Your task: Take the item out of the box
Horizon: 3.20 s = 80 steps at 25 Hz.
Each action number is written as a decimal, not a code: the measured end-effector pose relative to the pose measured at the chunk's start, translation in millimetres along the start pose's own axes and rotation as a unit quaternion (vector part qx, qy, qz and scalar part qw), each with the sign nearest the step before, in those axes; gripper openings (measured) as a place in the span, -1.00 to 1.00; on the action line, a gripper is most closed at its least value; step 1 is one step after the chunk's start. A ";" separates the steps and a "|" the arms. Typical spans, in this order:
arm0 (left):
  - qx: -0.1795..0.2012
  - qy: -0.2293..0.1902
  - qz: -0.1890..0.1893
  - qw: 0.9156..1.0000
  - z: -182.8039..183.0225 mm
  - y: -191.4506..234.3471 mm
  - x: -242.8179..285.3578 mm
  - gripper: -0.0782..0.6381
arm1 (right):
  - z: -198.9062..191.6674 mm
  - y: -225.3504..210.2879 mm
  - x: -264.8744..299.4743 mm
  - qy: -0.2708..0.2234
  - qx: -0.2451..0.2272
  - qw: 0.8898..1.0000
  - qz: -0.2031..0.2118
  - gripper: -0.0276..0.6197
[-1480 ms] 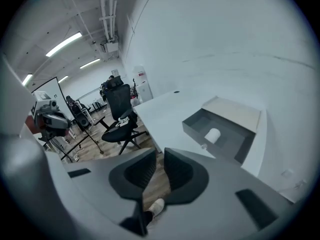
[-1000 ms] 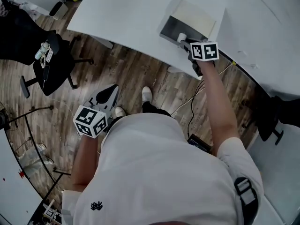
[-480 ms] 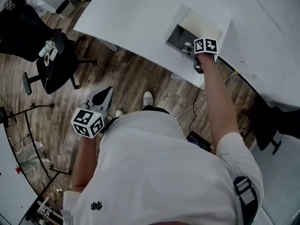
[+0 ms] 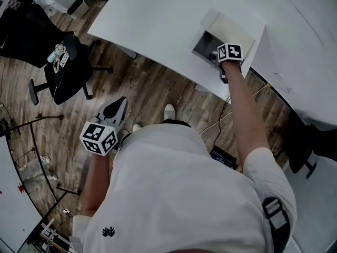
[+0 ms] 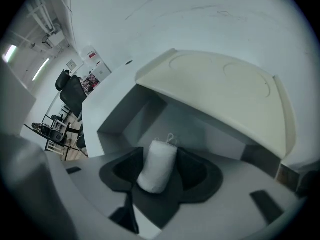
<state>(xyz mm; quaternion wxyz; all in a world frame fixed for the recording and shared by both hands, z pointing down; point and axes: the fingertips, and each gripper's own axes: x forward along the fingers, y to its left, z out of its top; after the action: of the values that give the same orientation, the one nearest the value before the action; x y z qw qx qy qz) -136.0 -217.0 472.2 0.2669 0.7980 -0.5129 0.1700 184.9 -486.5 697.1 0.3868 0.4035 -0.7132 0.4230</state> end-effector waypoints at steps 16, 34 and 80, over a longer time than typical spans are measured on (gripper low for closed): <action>-0.003 -0.012 -0.017 1.000 -12.8 16.7 -27.0 -0.76 | 24.1 25.4 -60.1 -0.121 -0.043 0.990 -0.051 -0.35; 0.050 -0.018 -0.082 0.995 -29.4 25.4 -89.1 -0.76 | -58.6 141.6 -152.1 -0.196 -0.036 0.980 -0.020 -0.36; 0.039 -0.007 -0.148 0.988 -113.9 59.4 -185.4 -0.76 | -261.1 389.3 -207.2 -0.233 -0.083 0.967 0.057 -0.36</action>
<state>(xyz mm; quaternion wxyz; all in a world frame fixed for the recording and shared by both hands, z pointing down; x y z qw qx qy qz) -266.9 -33.3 477.2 0.2541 0.8760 -0.3842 0.1429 -33.9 -72.8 488.3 0.2174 0.4164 -0.8379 0.2778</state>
